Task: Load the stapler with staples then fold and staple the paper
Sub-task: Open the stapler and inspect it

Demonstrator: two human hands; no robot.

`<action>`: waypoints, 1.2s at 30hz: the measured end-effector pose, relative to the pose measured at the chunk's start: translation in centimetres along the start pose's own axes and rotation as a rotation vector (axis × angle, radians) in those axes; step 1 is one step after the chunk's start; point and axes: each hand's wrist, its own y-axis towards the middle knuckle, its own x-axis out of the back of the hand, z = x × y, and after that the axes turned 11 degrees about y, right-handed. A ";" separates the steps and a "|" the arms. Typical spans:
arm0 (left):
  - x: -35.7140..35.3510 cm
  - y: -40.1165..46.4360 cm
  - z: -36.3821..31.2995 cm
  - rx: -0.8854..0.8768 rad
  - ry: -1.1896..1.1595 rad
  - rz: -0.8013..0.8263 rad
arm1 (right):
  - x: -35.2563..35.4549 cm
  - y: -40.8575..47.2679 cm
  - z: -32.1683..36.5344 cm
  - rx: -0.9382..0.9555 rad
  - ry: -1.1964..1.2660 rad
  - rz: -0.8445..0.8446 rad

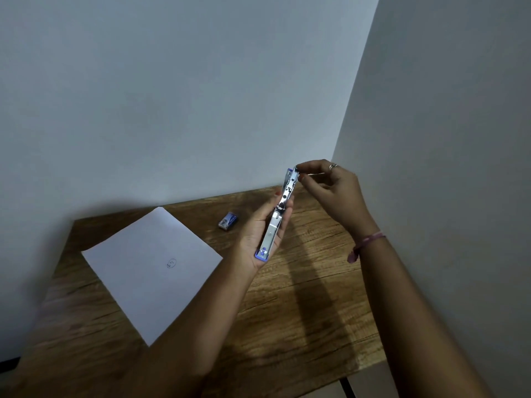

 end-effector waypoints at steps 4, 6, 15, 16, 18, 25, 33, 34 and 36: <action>0.0 0.1 0.3 0.004 0.015 -0.016 | -0.2 0.0 -0.2 0.024 -0.110 -0.016; 0.1 0.1 0.4 0.010 0.018 -0.027 | -0.2 0.1 -0.3 0.022 -0.148 -0.013; 0.1 0.3 0.9 0.024 0.023 -0.129 | -0.8 0.3 -1.7 -0.076 -0.178 0.010; 0.1 0.4 0.9 0.022 0.031 -0.140 | -0.9 0.3 -1.7 -0.082 -0.178 0.015; 0.2 0.5 0.9 0.015 0.038 -0.160 | -1.3 0.1 -1.9 -0.096 -0.192 0.038; 0.8 1.2 1.1 -0.006 0.038 -0.232 | -2.5 -0.6 -2.5 -0.131 -0.291 0.041; 1.5 1.7 1.0 -0.040 0.015 -0.317 | -3.8 -1.3 -2.4 -0.082 -0.315 0.042; 1.4 1.7 0.9 -0.048 0.011 -0.326 | -3.8 -1.4 -2.5 -0.065 -0.303 0.038; 1.5 1.8 0.9 -0.067 0.016 -0.354 | -3.8 -1.7 -2.8 -0.059 -0.243 0.021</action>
